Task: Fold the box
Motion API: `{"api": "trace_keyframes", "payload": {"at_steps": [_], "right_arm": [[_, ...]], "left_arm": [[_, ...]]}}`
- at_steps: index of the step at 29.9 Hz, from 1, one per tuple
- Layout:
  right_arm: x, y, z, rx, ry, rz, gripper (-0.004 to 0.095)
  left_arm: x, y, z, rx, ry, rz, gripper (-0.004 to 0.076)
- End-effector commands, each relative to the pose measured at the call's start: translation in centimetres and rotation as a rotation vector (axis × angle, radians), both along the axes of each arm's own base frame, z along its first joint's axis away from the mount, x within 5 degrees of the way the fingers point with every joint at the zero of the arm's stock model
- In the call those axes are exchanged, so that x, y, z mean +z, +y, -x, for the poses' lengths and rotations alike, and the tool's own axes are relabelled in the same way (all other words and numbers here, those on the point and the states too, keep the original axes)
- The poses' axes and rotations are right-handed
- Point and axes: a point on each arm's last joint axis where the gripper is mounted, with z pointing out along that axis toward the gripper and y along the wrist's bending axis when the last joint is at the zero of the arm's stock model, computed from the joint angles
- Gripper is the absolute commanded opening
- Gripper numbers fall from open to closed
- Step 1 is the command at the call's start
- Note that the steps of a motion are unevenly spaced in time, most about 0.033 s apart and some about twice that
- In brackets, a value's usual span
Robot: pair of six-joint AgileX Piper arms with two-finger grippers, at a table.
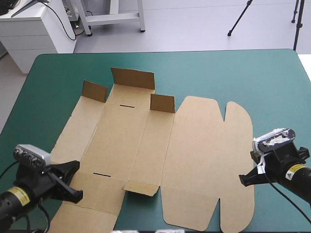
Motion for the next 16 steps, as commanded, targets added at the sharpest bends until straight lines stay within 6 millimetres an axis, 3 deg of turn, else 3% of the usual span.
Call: {"api": "trace_keyframes", "payload": {"at_steps": [1, 9, 16], "right_arm": [[0.5, 0.0, -0.2, -0.011, -0.053, -0.016, -0.0022], [-0.5, 0.1, -0.3, -0.012, -0.026, -0.024, -0.0022], [-0.4, 0.1, -0.4, -0.013, -0.036, -0.029, -0.0023]], "left_arm": [[3.5, -0.9, -2.6, 0.017, -0.079, -0.004, -0.001], [6.3, -3.0, -7.7, 0.013, 0.02, -0.157, -0.0009], [6.1, -4.5, -10.8, -0.031, 0.139, -0.258, -0.0006]]}}
